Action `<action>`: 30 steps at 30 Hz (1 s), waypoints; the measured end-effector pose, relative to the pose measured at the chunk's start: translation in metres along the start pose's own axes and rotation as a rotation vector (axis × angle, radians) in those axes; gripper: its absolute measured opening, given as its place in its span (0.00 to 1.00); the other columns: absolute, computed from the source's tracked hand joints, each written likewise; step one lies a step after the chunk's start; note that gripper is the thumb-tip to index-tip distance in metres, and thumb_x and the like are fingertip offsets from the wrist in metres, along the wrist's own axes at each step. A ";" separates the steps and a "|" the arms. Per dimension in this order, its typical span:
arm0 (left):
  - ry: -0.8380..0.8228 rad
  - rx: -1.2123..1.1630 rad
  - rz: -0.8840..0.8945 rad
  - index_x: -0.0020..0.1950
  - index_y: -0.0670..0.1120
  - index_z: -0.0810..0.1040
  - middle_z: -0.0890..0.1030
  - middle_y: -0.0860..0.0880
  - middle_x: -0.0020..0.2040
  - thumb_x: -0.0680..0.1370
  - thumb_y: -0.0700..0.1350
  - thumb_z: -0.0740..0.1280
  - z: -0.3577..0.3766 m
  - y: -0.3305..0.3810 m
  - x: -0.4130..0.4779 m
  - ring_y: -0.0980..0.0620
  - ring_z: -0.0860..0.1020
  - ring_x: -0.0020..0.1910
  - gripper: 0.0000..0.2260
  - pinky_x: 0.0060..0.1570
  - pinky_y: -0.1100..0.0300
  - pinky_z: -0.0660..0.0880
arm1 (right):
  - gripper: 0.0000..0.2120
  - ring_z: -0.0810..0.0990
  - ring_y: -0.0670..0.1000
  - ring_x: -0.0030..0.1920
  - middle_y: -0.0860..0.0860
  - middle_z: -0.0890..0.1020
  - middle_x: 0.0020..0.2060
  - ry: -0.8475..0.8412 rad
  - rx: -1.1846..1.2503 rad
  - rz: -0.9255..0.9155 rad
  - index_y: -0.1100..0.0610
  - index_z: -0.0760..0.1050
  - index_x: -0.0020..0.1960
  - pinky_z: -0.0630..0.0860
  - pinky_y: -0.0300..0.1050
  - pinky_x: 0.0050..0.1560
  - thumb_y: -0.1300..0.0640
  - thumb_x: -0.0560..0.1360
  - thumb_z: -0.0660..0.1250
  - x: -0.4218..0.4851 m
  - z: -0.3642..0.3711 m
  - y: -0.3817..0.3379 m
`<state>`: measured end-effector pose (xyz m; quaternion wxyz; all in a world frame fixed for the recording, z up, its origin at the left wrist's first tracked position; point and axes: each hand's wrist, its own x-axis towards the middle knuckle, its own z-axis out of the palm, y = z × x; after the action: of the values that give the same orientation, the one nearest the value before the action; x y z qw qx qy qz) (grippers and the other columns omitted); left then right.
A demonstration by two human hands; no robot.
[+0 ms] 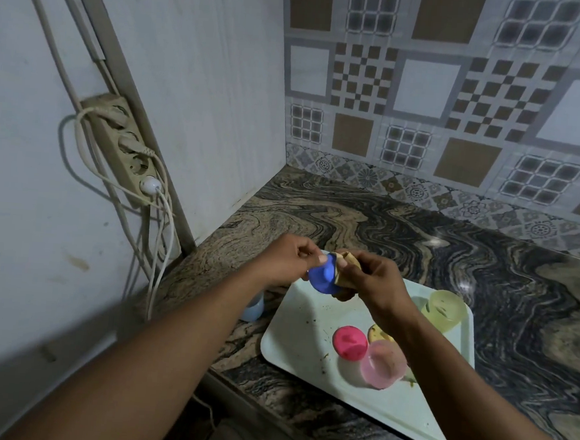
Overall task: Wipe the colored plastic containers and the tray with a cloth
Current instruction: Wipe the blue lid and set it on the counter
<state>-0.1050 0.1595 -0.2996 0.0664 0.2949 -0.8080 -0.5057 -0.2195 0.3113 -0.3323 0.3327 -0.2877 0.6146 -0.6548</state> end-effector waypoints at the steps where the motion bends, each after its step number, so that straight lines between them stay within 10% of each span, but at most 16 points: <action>1: -0.036 -0.005 0.001 0.52 0.41 0.82 0.81 0.49 0.36 0.79 0.44 0.71 -0.004 0.007 0.001 0.61 0.76 0.26 0.07 0.29 0.66 0.74 | 0.07 0.80 0.60 0.33 0.63 0.83 0.37 -0.022 0.041 0.010 0.65 0.81 0.53 0.77 0.49 0.32 0.64 0.80 0.66 0.001 -0.002 -0.002; 8: 0.030 -0.482 -0.014 0.46 0.43 0.82 0.83 0.43 0.43 0.81 0.40 0.68 0.012 0.013 0.009 0.47 0.80 0.43 0.05 0.48 0.52 0.79 | 0.10 0.83 0.57 0.35 0.62 0.84 0.43 0.040 0.505 0.148 0.66 0.79 0.54 0.81 0.47 0.33 0.61 0.78 0.64 -0.001 0.005 -0.001; 13: -0.103 -0.435 -0.130 0.51 0.42 0.83 0.85 0.42 0.44 0.80 0.47 0.69 0.014 0.010 0.001 0.49 0.83 0.39 0.09 0.40 0.57 0.77 | 0.09 0.78 0.56 0.25 0.62 0.82 0.35 0.032 0.354 0.172 0.66 0.80 0.51 0.76 0.43 0.26 0.64 0.80 0.63 -0.001 -0.006 -0.010; 18: -0.103 -0.467 -0.023 0.46 0.44 0.85 0.84 0.35 0.52 0.79 0.45 0.70 -0.001 0.020 0.012 0.40 0.80 0.51 0.06 0.62 0.42 0.75 | 0.10 0.79 0.55 0.27 0.61 0.84 0.37 -0.012 0.407 0.156 0.66 0.80 0.53 0.77 0.43 0.27 0.63 0.81 0.62 0.005 -0.006 -0.026; 22: 0.165 -0.629 0.001 0.46 0.46 0.86 0.84 0.38 0.48 0.76 0.51 0.72 0.026 0.015 0.016 0.43 0.79 0.47 0.09 0.54 0.44 0.78 | 0.08 0.81 0.56 0.33 0.59 0.85 0.39 0.143 0.602 0.165 0.63 0.80 0.54 0.78 0.44 0.33 0.63 0.81 0.63 0.005 0.015 -0.016; 27: -0.270 -0.400 -0.138 0.51 0.43 0.85 0.84 0.35 0.48 0.77 0.53 0.70 0.003 0.011 0.011 0.42 0.80 0.38 0.14 0.41 0.54 0.69 | 0.12 0.74 0.57 0.30 0.65 0.79 0.41 -0.079 0.250 0.199 0.71 0.78 0.58 0.74 0.43 0.26 0.64 0.80 0.62 0.009 -0.013 -0.027; 30: -0.159 -0.572 -0.022 0.48 0.45 0.88 0.83 0.31 0.52 0.75 0.51 0.71 0.007 0.016 0.016 0.39 0.77 0.47 0.11 0.46 0.50 0.69 | 0.11 0.75 0.57 0.30 0.64 0.81 0.40 -0.001 0.322 0.144 0.68 0.80 0.55 0.73 0.43 0.27 0.62 0.81 0.63 0.015 -0.008 -0.035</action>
<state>-0.1277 0.1609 -0.2919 0.0779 0.2324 -0.6322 -0.7350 -0.2379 0.3054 -0.2983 0.4207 -0.1864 0.5207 -0.7192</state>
